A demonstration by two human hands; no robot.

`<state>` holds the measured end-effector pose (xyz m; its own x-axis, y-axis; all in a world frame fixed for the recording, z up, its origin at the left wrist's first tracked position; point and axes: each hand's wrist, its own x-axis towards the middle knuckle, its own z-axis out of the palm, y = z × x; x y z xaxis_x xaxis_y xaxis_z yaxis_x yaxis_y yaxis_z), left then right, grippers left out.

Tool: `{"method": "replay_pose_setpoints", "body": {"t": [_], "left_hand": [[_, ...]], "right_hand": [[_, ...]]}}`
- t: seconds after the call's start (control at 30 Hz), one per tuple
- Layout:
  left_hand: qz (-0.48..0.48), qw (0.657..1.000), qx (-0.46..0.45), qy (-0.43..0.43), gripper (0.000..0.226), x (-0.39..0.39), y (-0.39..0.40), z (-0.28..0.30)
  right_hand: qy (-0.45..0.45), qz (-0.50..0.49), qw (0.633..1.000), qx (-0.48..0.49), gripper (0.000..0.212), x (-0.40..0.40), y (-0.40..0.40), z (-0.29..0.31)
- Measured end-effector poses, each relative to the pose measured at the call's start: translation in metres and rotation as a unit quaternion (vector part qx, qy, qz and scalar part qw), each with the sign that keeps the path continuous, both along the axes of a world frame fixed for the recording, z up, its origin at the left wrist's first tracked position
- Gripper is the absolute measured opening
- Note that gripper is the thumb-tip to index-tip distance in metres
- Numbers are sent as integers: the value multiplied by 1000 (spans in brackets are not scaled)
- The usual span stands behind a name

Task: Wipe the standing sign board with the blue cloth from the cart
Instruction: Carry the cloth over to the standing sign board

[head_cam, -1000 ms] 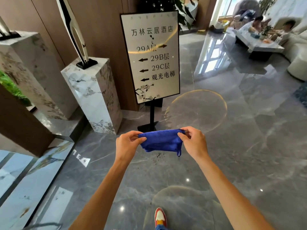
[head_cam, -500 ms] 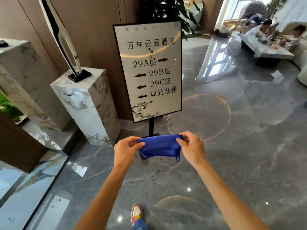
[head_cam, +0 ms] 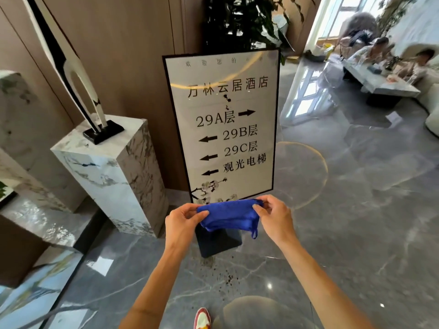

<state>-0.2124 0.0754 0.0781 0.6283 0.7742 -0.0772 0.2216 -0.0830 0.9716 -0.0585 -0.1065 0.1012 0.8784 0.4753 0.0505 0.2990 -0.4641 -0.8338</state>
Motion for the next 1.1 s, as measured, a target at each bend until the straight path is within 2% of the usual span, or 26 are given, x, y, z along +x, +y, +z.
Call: {"method": "replay_pose_setpoints", "body": {"t": [0.33, 0.6, 0.77, 0.87, 0.93, 1.0, 1.1], "left_hand": [[-14, 1000, -7, -6, 17, 66, 43, -12], [-24, 986, -148, -67, 16, 113, 42, -22], [-16, 963, -241, -121, 29, 151, 24, -18], [-12, 955, -269, -128, 30, 174, 14, -15], [-12, 953, -274, -130, 28, 189, 8, -15], [-13, 951, -276, -137, 30, 200, 3, -13], [-15, 947, -283, -152, 32, 213, -6, -8]], "right_hand": [[45, -1, 999, 20, 16, 60, 38, -6], [142, 39, 985, 93, 29, 116, 43, -10], [248, 53, 949, 186, 26, 159, 40, -10], [342, 34, 903, 258, 18, 185, 39, -14], [400, 9, 875, 272, 13, 204, 37, -17], [428, -3, 868, 253, 26, 219, 38, -21], [413, 36, 883, 222, 61, 232, 40, -27]]}}
